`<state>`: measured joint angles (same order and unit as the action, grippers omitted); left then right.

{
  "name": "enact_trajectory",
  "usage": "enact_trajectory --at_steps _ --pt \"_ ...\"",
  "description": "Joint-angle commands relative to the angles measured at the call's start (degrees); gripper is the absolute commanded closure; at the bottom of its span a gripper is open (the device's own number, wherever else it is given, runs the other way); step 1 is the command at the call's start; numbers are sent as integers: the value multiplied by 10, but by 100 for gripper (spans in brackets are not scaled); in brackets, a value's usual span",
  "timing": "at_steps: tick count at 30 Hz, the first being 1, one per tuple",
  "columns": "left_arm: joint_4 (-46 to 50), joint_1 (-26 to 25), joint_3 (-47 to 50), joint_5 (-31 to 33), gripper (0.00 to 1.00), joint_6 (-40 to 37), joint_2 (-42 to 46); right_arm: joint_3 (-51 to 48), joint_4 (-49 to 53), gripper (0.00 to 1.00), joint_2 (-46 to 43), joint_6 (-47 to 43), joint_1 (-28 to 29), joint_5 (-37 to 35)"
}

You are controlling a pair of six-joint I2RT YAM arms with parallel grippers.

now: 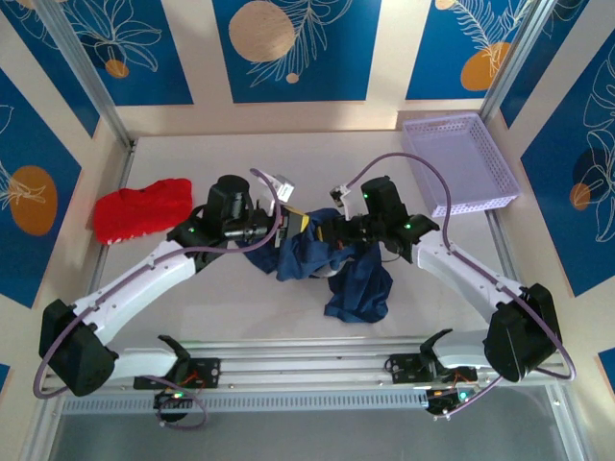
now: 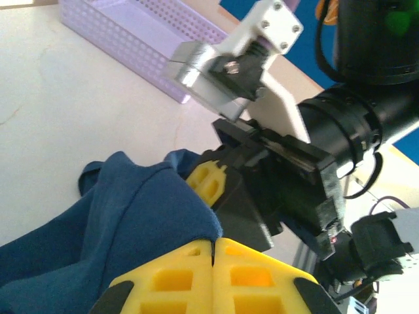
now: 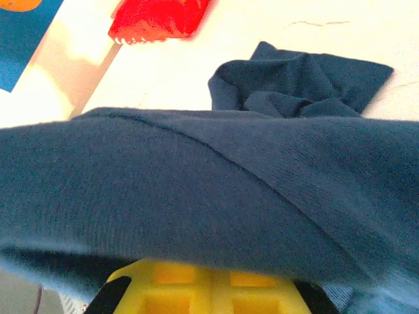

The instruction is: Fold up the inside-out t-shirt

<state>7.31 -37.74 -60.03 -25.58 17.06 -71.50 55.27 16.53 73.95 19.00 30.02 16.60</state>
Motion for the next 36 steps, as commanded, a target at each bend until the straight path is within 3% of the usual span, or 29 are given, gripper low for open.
enact_trajectory --at_steps 1,8,15,23,27,31,36 --pt "20 15 8 73 100 1 19 3 28 100 -48 -15 -28 27" --pt "31 47 23 129 100 23 12 -27 7 100 -119 7 -92 152" --pt "62 48 14 168 100 9 -6 -27 -63 100 -131 54 -113 249" --pt "61 47 9 131 100 -4 -37 -35 -174 100 -110 158 -136 302" --pt "21 46 27 94 83 -9 -9 -37 -184 100 -95 188 -137 289" --pt "-30 38 52 45 75 -16 33 -30 -152 100 -86 198 -139 260" --pt "-40 -24 51 23 60 -51 48 -15 -120 100 -72 205 -142 236"
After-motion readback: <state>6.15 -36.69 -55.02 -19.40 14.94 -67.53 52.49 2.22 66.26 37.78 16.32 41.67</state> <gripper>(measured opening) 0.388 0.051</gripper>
